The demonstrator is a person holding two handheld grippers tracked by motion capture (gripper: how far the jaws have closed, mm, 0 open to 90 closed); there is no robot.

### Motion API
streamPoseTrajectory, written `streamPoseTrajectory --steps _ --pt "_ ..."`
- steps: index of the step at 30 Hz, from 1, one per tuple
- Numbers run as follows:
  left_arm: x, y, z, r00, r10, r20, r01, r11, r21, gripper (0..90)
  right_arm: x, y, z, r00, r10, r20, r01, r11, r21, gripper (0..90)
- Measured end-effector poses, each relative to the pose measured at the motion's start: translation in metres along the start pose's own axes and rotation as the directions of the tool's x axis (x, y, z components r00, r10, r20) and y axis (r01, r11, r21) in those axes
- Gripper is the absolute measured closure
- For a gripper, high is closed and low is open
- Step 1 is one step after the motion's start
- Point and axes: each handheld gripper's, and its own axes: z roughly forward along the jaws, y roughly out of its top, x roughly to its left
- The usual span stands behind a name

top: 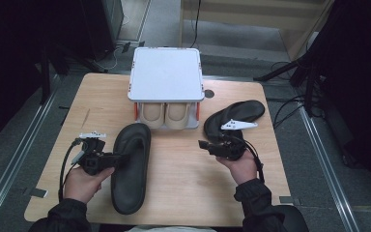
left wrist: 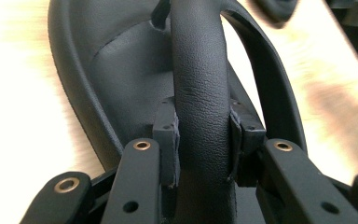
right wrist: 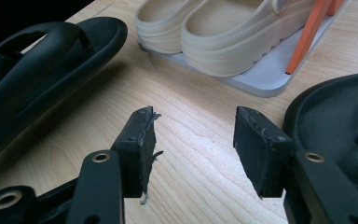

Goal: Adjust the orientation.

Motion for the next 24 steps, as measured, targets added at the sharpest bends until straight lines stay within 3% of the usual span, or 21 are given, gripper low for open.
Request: streamPoseTrajectory --steps 2,5,9,14,17,21,24 --pt "-0.007 -0.002 0.009 0.9997 0.025 -0.004 -0.025 0.9994 0.023 69.3 0.000 0.000 0.000 1.0000 0.001 0.001 -0.001 1.000 0.001 48.9" --pt "-0.010 -0.003 0.016 0.9994 0.033 -0.005 -0.033 0.9986 0.041 69.3 0.000 0.000 0.001 1.0000 0.000 0.002 0.000 1.000 0.000 49.0" --pt "-0.010 -0.001 0.027 0.9997 0.020 0.013 -0.021 0.9982 0.056 69.3 0.000 0.000 0.001 1.0000 -0.003 0.003 0.003 1.000 0.003 48.9" --pt "-0.015 -0.001 0.036 0.9990 0.043 0.011 -0.044 0.9962 0.076 69.3 0.000 0.000 0.001 1.0000 -0.001 0.003 0.001 1.000 0.006 49.0" --pt "-0.016 -0.001 0.043 0.9991 0.036 0.021 -0.037 0.9956 0.086 69.2 0.000 0.000 0.001 1.0000 -0.002 0.003 0.002 1.000 0.007 49.0" --pt "-0.017 0.001 0.052 0.9994 0.030 0.015 -0.031 0.9956 0.089 69.2 0.000 0.000 0.001 1.0000 -0.004 0.002 0.004 1.000 0.005 49.0" --pt "-0.022 0.001 0.060 0.9986 0.052 -0.003 -0.052 0.9939 0.097 69.2 0.000 0.000 0.001 1.0000 -0.003 0.001 0.003 1.000 0.007 49.0"
